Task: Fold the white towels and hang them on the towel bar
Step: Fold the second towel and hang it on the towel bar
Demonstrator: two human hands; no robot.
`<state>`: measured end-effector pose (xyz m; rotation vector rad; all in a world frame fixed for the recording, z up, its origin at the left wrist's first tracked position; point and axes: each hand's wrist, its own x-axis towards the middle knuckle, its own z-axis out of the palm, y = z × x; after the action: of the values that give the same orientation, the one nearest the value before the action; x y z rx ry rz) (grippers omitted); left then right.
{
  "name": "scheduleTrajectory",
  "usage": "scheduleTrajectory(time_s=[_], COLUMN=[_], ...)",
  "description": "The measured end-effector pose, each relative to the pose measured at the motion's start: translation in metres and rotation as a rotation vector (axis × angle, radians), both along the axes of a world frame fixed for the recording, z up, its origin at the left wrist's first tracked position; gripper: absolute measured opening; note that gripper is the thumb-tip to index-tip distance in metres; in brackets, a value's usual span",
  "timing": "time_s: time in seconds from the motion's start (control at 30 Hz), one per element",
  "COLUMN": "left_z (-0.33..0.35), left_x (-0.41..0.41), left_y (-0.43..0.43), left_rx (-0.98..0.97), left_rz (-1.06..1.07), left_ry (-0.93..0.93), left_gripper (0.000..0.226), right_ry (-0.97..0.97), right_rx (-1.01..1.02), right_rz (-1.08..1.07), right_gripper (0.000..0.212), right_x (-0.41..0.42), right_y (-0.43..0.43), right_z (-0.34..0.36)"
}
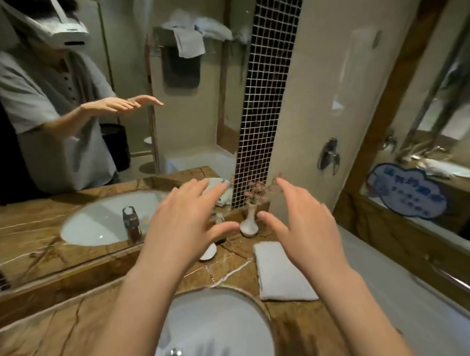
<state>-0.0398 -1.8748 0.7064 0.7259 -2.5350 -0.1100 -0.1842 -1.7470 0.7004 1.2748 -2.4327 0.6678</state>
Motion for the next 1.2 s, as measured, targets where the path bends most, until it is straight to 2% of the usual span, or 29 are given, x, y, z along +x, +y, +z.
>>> scheduleTrajectory(time_s=[0.17,0.57,0.77,1.07,1.13,1.2], left_z=[-0.027,-0.146,-0.21,-0.31,-0.326,-0.339], left_x=[-0.072,-0.206,-0.249,-0.283,-0.284,-0.283], left_y=[0.02,0.017,-0.002,-0.018,-0.018,-0.018], left_rx=[-0.005,0.131,0.184,0.211,0.237,0.233], left_rz=[-0.104,-0.191,-0.2,-0.275,-0.281,-0.27], left_ry=[-0.053,-0.243,-0.333,-0.427,-0.424,-0.431], left_gripper=[0.076,0.073,0.075,0.063,0.068,0.085], right_ry=[-0.064,-0.187,-0.247,-0.339,-0.364,-0.368], right_rx=[0.007,0.147,0.287,0.463,0.487,0.522], right_rz=[-0.11,-0.119,-0.034,0.094,0.099,0.102], right_gripper=[0.069,0.066,0.065,0.066,0.067,0.076], right_x=[-0.057,-0.18,-0.222,-0.254,-0.256,-0.255], right_y=[0.031,0.027,0.007,-0.022,-0.023,-0.021], right_z=[-0.029,-0.14,-0.21,-0.302,-0.316,-0.328])
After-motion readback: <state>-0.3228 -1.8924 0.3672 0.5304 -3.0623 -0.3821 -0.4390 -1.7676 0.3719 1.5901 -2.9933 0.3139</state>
